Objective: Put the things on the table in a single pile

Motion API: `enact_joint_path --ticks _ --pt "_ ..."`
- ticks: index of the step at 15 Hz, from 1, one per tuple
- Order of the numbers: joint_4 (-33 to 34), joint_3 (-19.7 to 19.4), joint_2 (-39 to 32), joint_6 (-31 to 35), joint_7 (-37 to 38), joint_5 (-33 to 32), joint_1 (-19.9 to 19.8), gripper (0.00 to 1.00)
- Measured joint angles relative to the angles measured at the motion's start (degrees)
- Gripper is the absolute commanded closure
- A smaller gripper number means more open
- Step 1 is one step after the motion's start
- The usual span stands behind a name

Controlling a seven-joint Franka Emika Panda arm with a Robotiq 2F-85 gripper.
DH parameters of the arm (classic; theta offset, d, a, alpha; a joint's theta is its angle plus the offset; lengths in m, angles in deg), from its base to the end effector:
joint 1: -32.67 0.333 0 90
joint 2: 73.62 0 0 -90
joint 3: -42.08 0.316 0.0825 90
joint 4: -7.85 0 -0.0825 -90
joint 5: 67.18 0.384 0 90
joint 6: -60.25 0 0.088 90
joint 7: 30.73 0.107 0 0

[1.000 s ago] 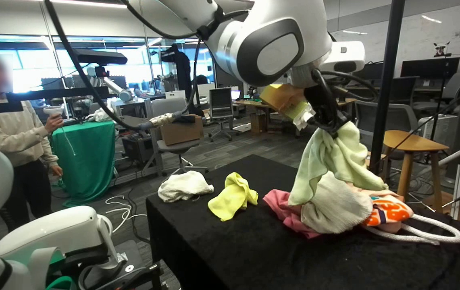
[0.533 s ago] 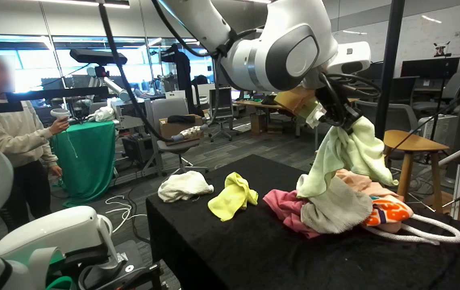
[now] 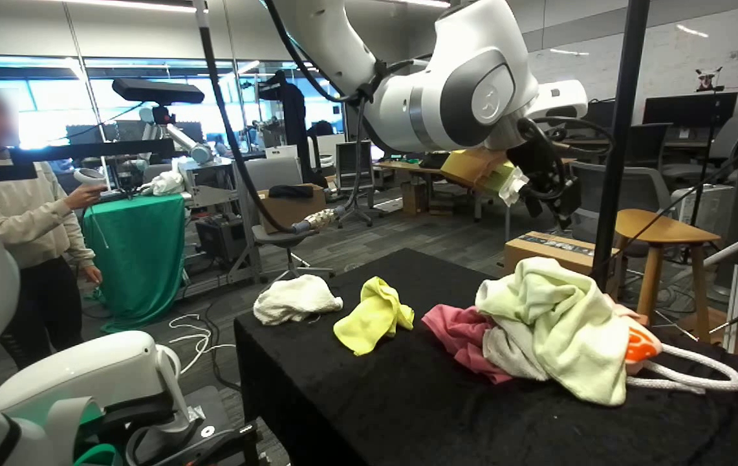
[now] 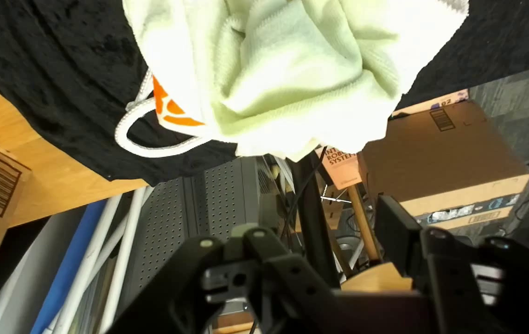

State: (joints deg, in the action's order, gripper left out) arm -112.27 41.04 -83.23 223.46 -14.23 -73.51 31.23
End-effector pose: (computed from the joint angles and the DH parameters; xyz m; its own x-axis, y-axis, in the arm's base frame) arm 0.6141 -0.0203 0.4078 0.8077 -0.2144 0.5493 -0.2104 -0.9750 -0.0711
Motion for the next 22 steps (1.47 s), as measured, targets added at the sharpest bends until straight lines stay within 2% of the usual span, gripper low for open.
enact_joint_path --ticks 1,2,6,11,22 --pt "0.01 0.29 0.06 -1.42 -1.3 0.42 0.07 0.01" --pt "0.02 0.69 0.16 -3.46 -3.13 1.35 0.16 0.0" --pt "-0.51 4.0 1.18 -13.99 -13.57 7.05 0.67 0.0" --pt "-1.68 7.38 1.88 -24.32 -21.45 7.69 3.93 0.0" --pt "-7.1 14.42 -0.05 -22.85 -41.28 5.81 10.52 0.0"
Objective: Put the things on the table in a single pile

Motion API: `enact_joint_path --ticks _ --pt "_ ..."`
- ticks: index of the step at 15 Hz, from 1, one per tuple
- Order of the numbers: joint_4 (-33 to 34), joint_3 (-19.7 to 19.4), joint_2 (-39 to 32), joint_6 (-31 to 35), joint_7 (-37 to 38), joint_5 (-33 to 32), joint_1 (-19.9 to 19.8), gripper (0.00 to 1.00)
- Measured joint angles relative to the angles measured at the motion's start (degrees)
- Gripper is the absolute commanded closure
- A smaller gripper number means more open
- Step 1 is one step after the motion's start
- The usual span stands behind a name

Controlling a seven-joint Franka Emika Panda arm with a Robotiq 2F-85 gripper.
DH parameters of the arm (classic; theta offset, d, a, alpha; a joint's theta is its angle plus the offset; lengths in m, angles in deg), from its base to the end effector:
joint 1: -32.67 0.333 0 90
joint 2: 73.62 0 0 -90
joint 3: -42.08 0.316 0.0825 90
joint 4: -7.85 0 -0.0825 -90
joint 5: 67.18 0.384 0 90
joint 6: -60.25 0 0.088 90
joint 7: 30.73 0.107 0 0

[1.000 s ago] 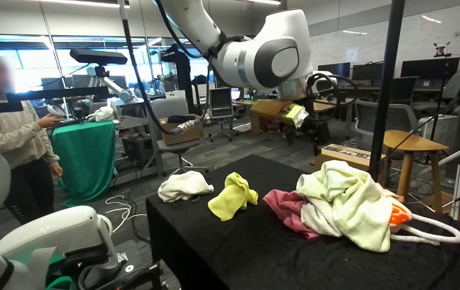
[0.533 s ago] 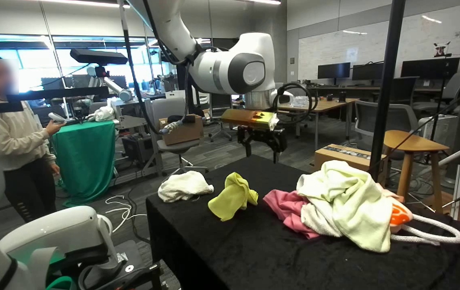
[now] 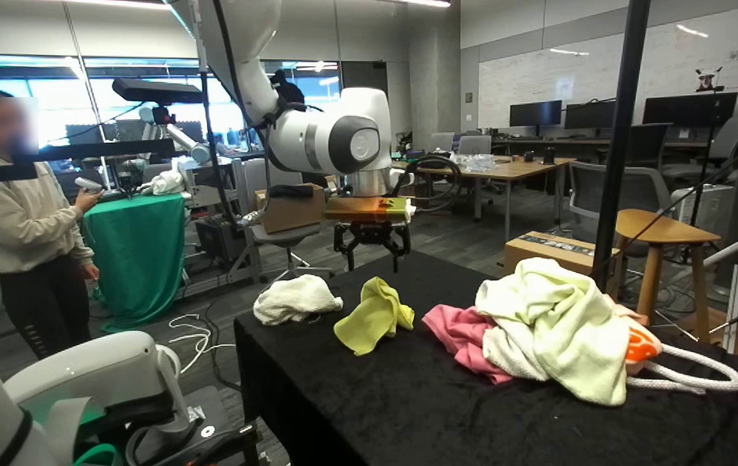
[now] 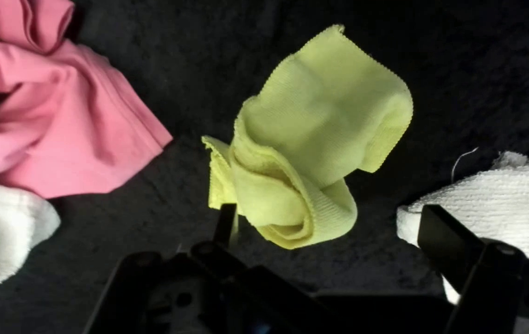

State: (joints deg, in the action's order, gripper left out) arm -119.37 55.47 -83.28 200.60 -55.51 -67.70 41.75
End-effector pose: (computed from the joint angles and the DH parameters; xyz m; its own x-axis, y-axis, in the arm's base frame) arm 0.5099 0.2100 0.3078 0.6753 0.7339 0.0729 0.7360 -0.6770 -0.0023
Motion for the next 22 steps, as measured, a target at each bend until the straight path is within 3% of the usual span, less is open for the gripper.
enact_joint_path --ticks 5,14,19,22 --pt "-0.79 2.13 -0.55 3.91 -4.76 -2.21 1.68 0.0" --pt "1.91 5.4 -6.86 4.3 -12.26 -2.25 2.29 0.0" --pt "4.26 4.45 -10.39 5.87 -12.75 -4.41 2.12 0.0" --pt "4.67 2.17 -11.51 8.21 -12.27 -10.23 2.17 0.0"
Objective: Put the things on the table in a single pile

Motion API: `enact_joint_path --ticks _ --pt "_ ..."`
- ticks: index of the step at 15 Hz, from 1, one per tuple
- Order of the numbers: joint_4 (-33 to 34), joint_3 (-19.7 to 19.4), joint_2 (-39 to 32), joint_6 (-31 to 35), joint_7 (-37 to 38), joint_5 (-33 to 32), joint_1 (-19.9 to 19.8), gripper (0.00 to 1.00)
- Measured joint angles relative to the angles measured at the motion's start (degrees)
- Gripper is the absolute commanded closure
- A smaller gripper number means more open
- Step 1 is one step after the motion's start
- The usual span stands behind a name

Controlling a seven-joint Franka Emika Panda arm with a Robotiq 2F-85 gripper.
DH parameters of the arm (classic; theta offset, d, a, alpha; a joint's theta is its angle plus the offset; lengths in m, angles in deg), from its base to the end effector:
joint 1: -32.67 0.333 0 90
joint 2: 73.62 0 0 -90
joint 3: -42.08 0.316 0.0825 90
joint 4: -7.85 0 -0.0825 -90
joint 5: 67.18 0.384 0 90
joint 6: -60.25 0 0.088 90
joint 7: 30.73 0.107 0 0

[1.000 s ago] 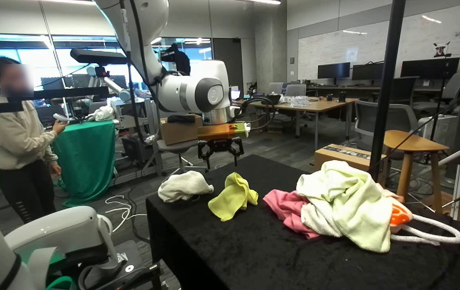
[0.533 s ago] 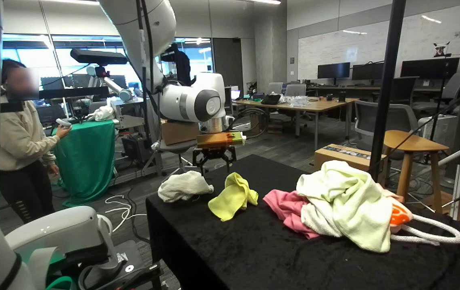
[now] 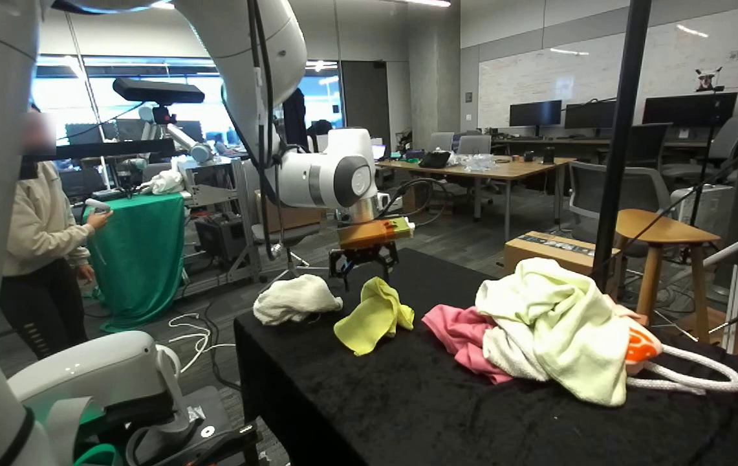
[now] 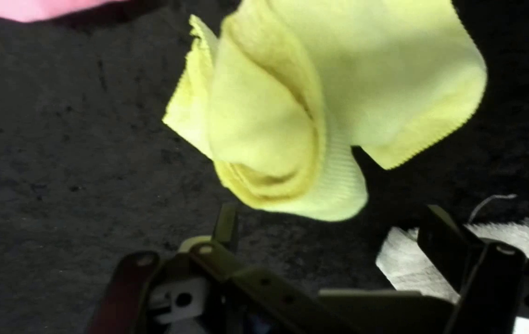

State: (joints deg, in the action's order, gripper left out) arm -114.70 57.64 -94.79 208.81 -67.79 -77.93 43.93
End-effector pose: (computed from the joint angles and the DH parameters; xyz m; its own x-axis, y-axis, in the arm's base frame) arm 0.5190 0.2645 0.2457 0.3140 0.9467 0.0720 0.9447 -0.3191 0.0751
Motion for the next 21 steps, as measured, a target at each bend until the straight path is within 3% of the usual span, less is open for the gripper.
enact_joint_path --ticks 5,6,15,18,21 --pt "0.11 -4.05 -2.08 1.51 1.37 -8.84 0.01 0.0" --pt "0.18 -4.62 -2.56 1.52 1.77 -10.15 0.01 0.18" --pt "1.53 -5.83 -3.5 1.41 4.38 -12.42 -0.75 0.85" --pt "2.07 -5.83 -3.3 1.36 5.06 -11.49 -2.01 0.89" --pt "2.4 -5.79 -2.62 1.36 5.14 -8.78 -4.11 0.86"
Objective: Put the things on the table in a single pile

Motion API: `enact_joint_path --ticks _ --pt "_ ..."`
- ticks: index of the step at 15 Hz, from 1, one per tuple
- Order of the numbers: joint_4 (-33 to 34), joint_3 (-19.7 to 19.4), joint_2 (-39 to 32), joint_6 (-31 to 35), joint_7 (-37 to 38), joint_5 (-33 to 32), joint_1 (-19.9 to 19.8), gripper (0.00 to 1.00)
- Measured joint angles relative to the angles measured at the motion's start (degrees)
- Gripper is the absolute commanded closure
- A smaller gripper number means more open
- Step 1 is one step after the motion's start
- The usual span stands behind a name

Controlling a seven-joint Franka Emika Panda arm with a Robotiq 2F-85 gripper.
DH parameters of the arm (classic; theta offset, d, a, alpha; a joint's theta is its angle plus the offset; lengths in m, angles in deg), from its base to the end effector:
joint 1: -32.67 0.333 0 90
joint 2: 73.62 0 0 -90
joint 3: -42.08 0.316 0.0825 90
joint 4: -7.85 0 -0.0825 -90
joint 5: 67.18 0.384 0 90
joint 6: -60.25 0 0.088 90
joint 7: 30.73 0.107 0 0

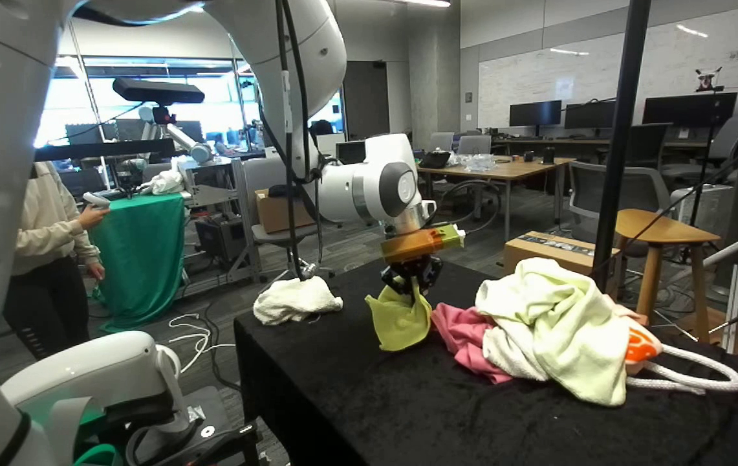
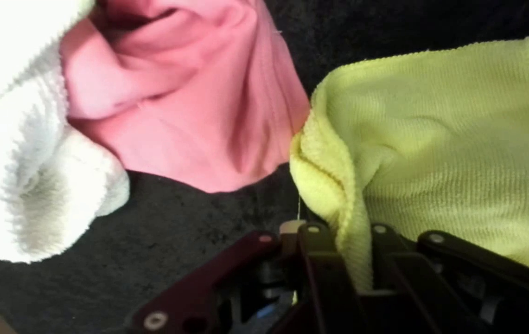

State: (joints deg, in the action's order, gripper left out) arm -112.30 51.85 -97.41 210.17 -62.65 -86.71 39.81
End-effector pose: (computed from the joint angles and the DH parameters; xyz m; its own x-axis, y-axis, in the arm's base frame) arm 0.5666 0.1785 0.2329 0.4348 0.9004 0.0141 0.8871 -0.4309 0.1658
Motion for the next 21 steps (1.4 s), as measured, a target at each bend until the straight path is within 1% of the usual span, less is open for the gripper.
enact_joint_path --ticks 3,8,10,12,15,17,21 --pt "0.36 0.06 0.87 0.03 -0.03 3.21 -2.43 0.88" --pt "0.64 0.01 4.61 0.22 -0.05 9.39 -6.87 0.87" --pt "0.82 -0.28 6.71 0.51 0.0 12.03 -8.74 0.87" --pt "1.07 -1.37 8.59 1.58 0.75 13.54 -10.08 0.87" --pt "1.3 -4.51 9.8 4.82 4.77 13.18 -10.48 0.87" --pt "1.3 -6.52 9.54 6.88 8.81 11.13 -10.28 0.87" --pt "1.39 -9.21 8.02 7.8 15.98 6.56 -9.1 0.87"
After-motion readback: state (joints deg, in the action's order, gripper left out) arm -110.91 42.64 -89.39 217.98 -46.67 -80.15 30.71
